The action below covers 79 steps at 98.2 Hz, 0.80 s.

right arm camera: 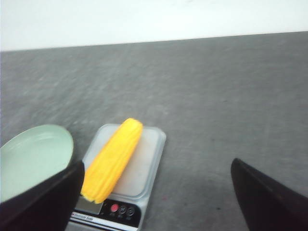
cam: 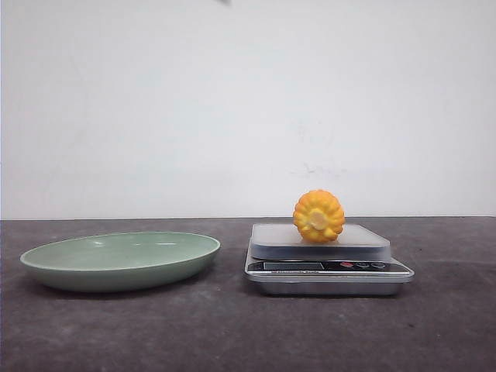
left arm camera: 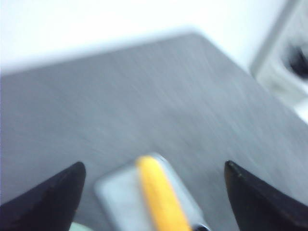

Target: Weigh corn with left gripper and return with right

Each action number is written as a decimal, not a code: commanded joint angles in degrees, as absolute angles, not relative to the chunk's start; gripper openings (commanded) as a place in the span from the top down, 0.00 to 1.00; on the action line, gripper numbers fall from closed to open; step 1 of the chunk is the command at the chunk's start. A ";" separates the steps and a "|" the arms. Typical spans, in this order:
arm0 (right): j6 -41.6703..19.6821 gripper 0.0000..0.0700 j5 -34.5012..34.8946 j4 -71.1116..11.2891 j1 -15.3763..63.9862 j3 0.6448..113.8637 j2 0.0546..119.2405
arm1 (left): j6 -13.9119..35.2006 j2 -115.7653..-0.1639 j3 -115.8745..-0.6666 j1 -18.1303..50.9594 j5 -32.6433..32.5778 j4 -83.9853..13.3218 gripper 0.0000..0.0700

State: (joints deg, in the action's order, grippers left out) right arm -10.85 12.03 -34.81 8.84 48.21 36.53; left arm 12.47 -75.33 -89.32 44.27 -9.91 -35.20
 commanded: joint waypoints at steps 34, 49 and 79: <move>-15.27 0.12 13.21 -24.47 19.92 49.19 52.97 | 13.54 -47.97 -90.15 43.79 -32.40 -59.33 0.22; -16.53 0.11 11.73 -20.14 24.01 49.19 60.82 | 19.92 -40.71 -89.93 43.79 -36.49 -70.28 0.21; -17.28 0.05 7.40 -11.90 27.75 49.21 74.50 | 30.68 -27.14 -86.30 43.77 -37.30 -82.59 0.21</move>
State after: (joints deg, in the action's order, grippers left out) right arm -15.99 7.73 -13.78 27.20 48.23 72.25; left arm 27.03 -28.45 -86.48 43.38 -37.19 -81.23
